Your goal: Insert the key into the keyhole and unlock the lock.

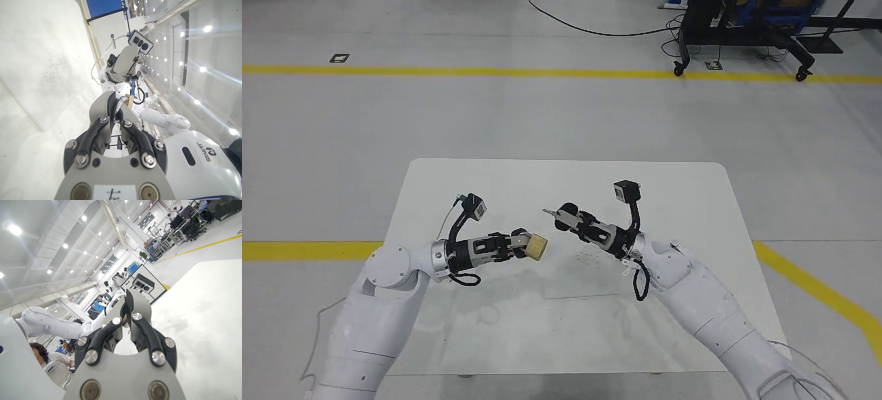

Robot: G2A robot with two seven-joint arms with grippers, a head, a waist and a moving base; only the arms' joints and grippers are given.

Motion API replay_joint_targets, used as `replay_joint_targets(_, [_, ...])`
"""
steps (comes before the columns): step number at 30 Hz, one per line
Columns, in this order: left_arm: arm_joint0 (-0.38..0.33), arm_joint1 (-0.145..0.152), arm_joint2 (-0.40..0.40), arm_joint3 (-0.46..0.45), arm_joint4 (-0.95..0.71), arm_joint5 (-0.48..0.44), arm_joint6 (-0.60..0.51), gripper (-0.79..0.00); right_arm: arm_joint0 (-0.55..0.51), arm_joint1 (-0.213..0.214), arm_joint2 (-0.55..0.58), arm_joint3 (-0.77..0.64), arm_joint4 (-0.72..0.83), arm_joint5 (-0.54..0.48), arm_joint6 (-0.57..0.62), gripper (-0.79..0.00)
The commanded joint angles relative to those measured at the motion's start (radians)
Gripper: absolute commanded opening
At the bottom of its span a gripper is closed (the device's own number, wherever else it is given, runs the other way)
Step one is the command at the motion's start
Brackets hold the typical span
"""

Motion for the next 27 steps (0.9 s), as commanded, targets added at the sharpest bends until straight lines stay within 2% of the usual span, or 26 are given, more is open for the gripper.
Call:
replay_joint_targets(1, [-0.005, 0.001, 0.007, 0.002, 0.013, 0.008, 0.009, -0.785, 0.012, -0.004, -0.015, 0.013, 0.0, -0.001, 0.028, -0.785])
replay_joint_targets(7, [0.003, 0.004, -0.003, 0.019, -0.017, 0.036, 0.043, -0.785, 0.022, -0.002, -0.04, 0.013, 0.055, -0.045, 0.161, -0.785])
replay_joint_targets(13, [-0.005, 0.011, -0.024, 0.038, -0.013, 0.04, 0.045, -0.785, 0.0, 0.014, 0.011, -0.012, 0.085, -0.084, 0.17, -0.785])
replay_joint_targets(20, [-0.007, 0.013, -0.029, 0.038, 0.017, 0.036, 0.057, -0.785, 0.0, 0.014, 0.011, -0.012, 0.085, -0.084, 0.17, -0.785])
replay_joint_targets(23, [0.005, 0.011, -0.022, 0.021, -0.009, 0.092, 0.1, -0.785, 0.0, 0.014, 0.011, -0.012, 0.085, -0.084, 0.17, -0.785])
replay_joint_targets(25, [0.007, 0.01, -0.019, 0.026, -0.046, 0.162, 0.122, -0.785, -0.004, 0.014, 0.011, -0.013, 0.091, -0.077, 0.163, -0.785])
replay_joint_targets(27, [-0.006, 0.008, -0.015, 0.029, -0.072, 0.217, 0.145, -0.785, -0.028, 0.014, 0.008, -0.028, 0.141, 0.006, 0.153, -0.785])
